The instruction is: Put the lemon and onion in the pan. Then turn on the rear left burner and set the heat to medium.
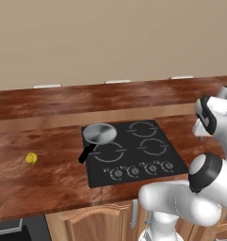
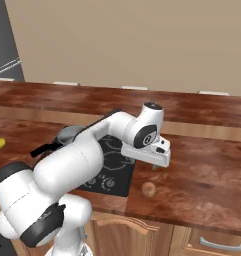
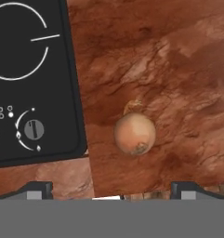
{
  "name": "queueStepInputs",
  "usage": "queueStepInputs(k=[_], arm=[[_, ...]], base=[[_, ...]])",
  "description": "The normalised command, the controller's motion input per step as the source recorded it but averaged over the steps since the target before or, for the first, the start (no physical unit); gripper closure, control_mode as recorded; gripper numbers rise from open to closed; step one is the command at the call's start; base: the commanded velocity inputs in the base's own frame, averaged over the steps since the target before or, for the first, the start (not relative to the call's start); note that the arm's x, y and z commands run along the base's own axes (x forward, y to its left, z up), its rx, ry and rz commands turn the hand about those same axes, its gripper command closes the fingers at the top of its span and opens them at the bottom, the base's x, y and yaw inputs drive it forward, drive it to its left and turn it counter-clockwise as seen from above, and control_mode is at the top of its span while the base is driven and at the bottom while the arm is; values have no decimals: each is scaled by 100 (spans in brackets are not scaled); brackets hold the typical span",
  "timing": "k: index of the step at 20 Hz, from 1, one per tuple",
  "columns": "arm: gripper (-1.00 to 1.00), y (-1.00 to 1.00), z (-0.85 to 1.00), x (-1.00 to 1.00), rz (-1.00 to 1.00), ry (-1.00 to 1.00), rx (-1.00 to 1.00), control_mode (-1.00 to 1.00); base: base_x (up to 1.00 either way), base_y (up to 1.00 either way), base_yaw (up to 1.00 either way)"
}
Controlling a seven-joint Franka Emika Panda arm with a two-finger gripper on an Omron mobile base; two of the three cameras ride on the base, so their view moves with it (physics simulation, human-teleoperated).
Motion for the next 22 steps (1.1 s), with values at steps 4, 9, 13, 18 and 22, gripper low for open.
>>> queueStepInputs(k=[4,9,13,18,22], arm=[[-100,-16,-48,4,0,5,0,-100],[-100,-17,-38,13,3,8,0,-100],[-100,-12,-16,33,10,0,0,-100],[-100,-1,-4,16,13,2,0,-100],[-100,0,-16,-2,11,9,0,-100]], base=[[0,0,0],[0,0,0],[0,0,0],[0,0,0],[0,0,0]])
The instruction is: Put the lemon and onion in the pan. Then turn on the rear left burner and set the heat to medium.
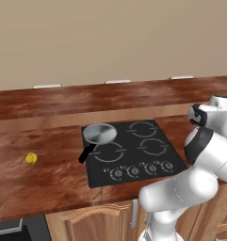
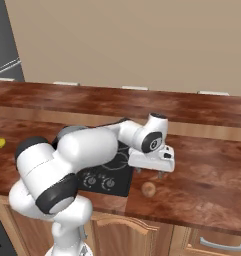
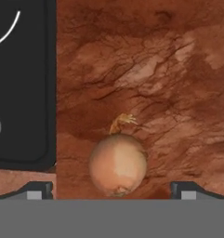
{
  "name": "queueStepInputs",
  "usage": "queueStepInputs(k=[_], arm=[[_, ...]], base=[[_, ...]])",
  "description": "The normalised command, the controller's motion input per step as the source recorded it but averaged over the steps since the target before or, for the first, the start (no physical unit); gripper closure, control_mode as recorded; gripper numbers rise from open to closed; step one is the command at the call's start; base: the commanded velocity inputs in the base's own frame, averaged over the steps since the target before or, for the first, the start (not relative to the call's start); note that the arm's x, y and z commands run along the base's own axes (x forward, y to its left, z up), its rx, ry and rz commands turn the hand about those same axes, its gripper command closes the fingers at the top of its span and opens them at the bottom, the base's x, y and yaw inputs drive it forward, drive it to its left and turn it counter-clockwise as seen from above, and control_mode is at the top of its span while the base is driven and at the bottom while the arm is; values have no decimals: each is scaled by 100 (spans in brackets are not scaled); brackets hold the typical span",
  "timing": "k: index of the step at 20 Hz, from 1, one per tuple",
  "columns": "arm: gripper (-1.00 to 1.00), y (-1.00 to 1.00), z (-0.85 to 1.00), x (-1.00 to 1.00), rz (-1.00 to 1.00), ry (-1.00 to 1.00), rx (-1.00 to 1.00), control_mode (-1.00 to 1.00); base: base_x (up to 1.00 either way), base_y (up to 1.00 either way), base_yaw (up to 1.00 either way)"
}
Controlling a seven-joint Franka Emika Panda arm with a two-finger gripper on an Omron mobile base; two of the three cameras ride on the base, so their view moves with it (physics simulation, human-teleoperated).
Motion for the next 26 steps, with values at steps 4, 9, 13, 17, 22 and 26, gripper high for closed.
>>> queueStepInputs(k=[4,9,13,17,22,26], arm=[[-100,0,-31,-18,9,10,0,-100],[-100,0,-37,-5,9,9,2,-100],[-100,0,-38,-1,8,4,3,-100],[-100,0,-29,0,4,0,3,-100],[-100,-7,-19,0,0,0,5,-100],[-100,-1,-12,0,0,1,6,-100]], base=[[0,0,0],[0,0,0],[0,0,0],[0,0,0],[0,0,0],[0,0,0]])
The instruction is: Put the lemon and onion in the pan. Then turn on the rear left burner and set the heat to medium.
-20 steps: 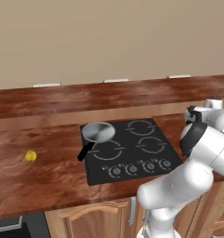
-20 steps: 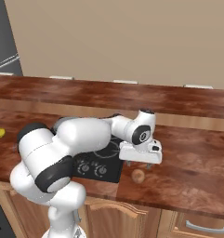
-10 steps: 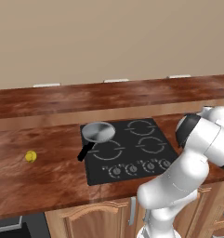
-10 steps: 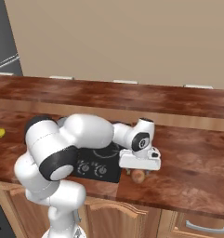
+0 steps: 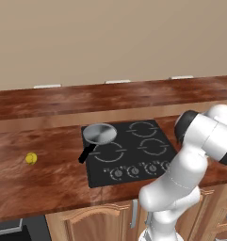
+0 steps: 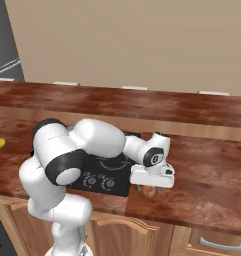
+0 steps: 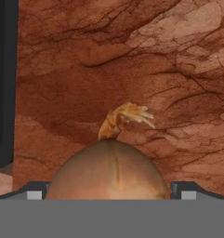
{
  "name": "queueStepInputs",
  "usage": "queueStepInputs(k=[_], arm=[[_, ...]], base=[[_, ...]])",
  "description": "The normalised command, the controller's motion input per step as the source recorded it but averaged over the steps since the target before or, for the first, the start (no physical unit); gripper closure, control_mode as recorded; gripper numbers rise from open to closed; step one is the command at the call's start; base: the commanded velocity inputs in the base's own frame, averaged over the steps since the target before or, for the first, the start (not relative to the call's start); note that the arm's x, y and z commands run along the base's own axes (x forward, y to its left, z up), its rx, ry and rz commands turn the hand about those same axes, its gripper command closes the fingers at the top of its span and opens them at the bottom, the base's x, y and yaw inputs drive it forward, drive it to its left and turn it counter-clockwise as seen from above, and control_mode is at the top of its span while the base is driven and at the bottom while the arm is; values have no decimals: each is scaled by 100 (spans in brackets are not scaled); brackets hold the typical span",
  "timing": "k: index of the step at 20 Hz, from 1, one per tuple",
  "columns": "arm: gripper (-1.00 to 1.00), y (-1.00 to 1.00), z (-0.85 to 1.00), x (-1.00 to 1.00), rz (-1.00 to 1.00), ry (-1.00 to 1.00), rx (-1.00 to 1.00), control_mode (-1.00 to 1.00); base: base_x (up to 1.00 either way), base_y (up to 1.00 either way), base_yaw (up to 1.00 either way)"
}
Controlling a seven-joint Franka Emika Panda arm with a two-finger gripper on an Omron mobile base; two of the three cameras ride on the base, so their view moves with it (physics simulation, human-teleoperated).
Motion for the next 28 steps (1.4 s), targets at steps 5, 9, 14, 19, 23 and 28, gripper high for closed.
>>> queueStepInputs(k=[5,9,14,19,23,28], arm=[[-100,0,0,0,0,0,0,-100],[100,0,0,0,0,0,0,-100],[100,4,0,-3,0,-4,0,-100],[100,17,34,-24,0,-19,0,-100],[100,42,60,-6,0,-18,0,-100],[100,87,54,6,0,-14,0,-100]], base=[[0,0,0],[0,0,0],[0,0,0],[0,0,0],[0,0,0],[0,0,0]])
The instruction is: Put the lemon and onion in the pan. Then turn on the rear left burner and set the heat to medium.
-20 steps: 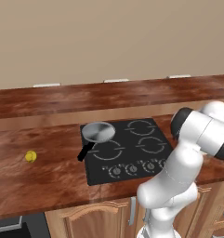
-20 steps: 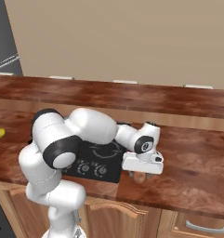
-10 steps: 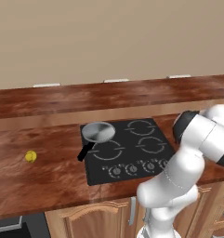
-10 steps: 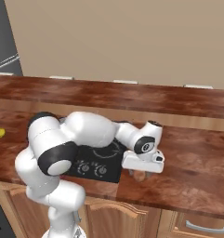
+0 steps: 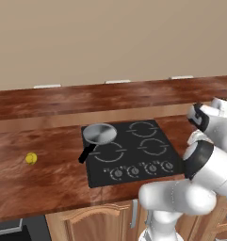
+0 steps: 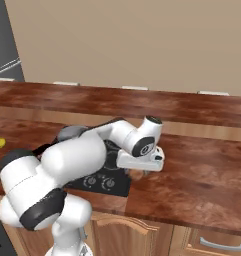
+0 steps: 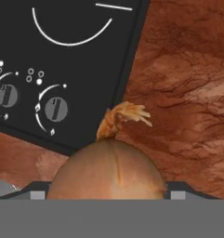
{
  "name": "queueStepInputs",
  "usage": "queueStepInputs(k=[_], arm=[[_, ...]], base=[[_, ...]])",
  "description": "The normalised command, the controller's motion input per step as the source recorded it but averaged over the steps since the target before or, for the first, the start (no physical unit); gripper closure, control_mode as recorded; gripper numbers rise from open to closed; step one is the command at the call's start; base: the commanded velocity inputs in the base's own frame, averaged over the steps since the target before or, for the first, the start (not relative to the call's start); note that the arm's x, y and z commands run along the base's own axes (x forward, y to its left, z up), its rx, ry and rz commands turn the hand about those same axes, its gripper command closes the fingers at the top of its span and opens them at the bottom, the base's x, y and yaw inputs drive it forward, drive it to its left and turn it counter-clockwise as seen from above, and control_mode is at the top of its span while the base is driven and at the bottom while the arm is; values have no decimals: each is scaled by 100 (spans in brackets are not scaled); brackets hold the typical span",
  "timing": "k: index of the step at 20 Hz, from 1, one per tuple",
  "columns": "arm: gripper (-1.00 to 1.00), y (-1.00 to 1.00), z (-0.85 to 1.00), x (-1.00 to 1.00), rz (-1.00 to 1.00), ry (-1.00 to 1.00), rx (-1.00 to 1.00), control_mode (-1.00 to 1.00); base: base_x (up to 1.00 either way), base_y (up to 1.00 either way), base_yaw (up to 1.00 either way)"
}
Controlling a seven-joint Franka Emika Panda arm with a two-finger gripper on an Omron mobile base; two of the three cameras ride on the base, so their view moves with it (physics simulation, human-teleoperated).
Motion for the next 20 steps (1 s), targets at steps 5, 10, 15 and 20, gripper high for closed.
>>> queueStepInputs(k=[5,10,15,20], arm=[[100,100,46,11,-1,-11,0,-100],[100,100,42,4,-2,-9,0,-100],[100,100,47,6,-3,-6,0,-100],[100,100,26,14,-6,0,-3,-100]], base=[[0,0,0],[0,0,0],[0,0,0],[0,0,0]])
